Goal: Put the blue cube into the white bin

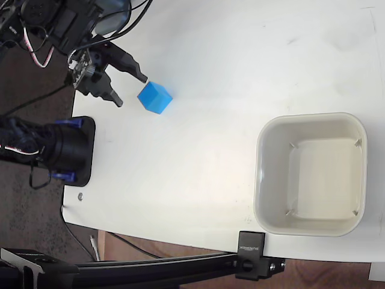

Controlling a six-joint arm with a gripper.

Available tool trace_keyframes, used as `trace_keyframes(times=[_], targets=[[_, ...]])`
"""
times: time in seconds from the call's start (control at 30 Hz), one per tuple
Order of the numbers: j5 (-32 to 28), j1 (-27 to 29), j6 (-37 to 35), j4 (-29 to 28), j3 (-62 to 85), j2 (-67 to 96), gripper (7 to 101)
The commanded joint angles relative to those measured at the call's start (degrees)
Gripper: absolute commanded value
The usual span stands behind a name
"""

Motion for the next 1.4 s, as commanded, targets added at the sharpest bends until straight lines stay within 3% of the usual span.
trace_keyframes(times=[0.03,1.13,1.4], targets=[[-0.44,-0.09,0.18,-1.05,-1.85,0.44,100.3],[-1.41,1.41,-0.88,-11.69,6.68,0.44,97.6],[-1.58,1.58,-0.88,-13.36,7.73,-0.09,90.3]])
